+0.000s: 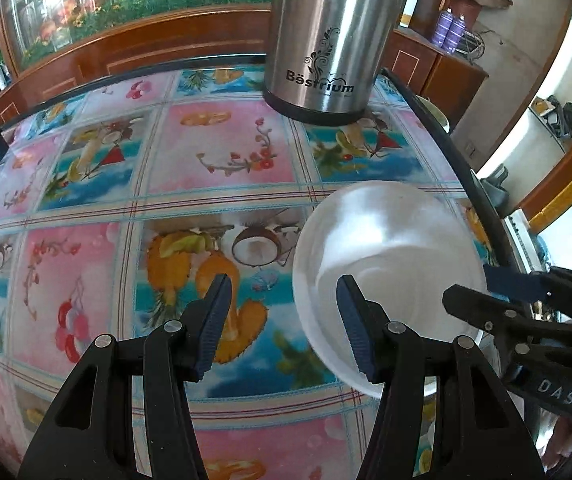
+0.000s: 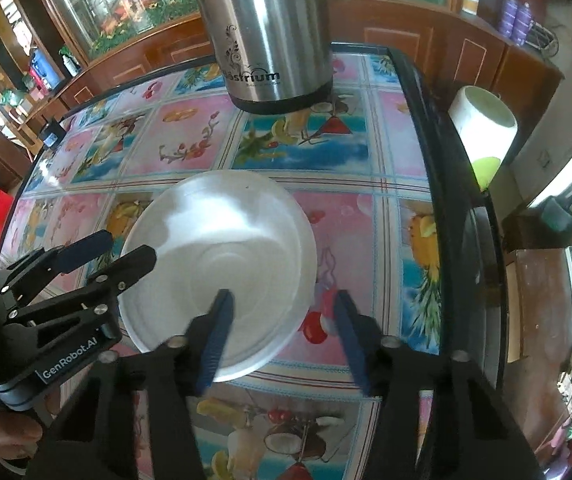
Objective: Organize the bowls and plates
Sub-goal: 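Close both tools on the second white bowl rim and lift it, then carry the second white bowl with both tools over the green basin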
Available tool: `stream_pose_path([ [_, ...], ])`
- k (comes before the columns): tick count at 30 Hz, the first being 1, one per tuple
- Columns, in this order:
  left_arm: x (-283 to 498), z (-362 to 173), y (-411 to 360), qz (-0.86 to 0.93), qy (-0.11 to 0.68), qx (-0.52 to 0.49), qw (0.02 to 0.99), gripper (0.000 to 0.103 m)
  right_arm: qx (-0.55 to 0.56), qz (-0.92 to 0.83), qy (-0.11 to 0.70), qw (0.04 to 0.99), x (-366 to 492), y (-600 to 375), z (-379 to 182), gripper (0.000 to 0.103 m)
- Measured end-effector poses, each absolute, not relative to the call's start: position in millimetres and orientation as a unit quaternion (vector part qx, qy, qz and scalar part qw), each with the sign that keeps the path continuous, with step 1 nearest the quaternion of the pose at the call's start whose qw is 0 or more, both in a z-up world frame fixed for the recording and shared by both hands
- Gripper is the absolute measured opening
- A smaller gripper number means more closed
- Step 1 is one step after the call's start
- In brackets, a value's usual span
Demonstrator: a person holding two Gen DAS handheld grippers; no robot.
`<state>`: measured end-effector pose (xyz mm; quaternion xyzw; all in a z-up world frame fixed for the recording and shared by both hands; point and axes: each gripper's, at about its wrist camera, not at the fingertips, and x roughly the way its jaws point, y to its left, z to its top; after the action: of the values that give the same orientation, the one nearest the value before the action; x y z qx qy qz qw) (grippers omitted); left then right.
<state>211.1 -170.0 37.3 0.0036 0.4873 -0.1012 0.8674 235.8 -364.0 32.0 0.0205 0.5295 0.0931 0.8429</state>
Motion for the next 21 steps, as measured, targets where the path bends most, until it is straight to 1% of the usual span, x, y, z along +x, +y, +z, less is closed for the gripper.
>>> stream_pose_path([
  [1, 211.6, 36.5, -171.3, -0.101, 0.487, 0.005, 0.868, 0.049, 0.02, 0.093, 0.53, 0.843, 236.1, -363.8, 30.7, 0.038],
  [2, 212.0, 35.4, -172.3, -0.102, 0.488, 0.004, 0.867, 0.037, 0.018, 0.092, 0.531, 0.842, 236.4, -363.5, 29.5, 0.033],
  [3, 213.4, 33.3, -173.1, -0.104, 0.494, 0.001, 0.863, 0.012, 0.017, 0.093, 0.53, 0.843, 236.0, -363.0, 28.7, 0.03],
  [4, 214.0, 32.0, -173.6, -0.108, 0.5, -0.001, 0.859, 0.013, 0.017, 0.095, 0.528, 0.844, 234.7, -362.4, 28.8, 0.025],
  [5, 213.4, 32.7, -173.9, -0.107, 0.498, 0.001, 0.86, 0.013, 0.021, 0.103, 0.525, 0.844, 232.4, -361.3, 29.2, 0.024],
  [14, 182.3, 38.3, -156.5, -0.119, 0.508, -0.016, 0.853, 0.012, 0.019, 0.116, 0.523, 0.844, 204.0, -352.7, 34.1, 0.024],
  [21, 123.3, 51.5, -128.4, -0.12, 0.506, -0.021, 0.854, 0.012, 0.007, 0.129, 0.52, 0.844, 156.8, -330.3, 42.8, 0.024],
])
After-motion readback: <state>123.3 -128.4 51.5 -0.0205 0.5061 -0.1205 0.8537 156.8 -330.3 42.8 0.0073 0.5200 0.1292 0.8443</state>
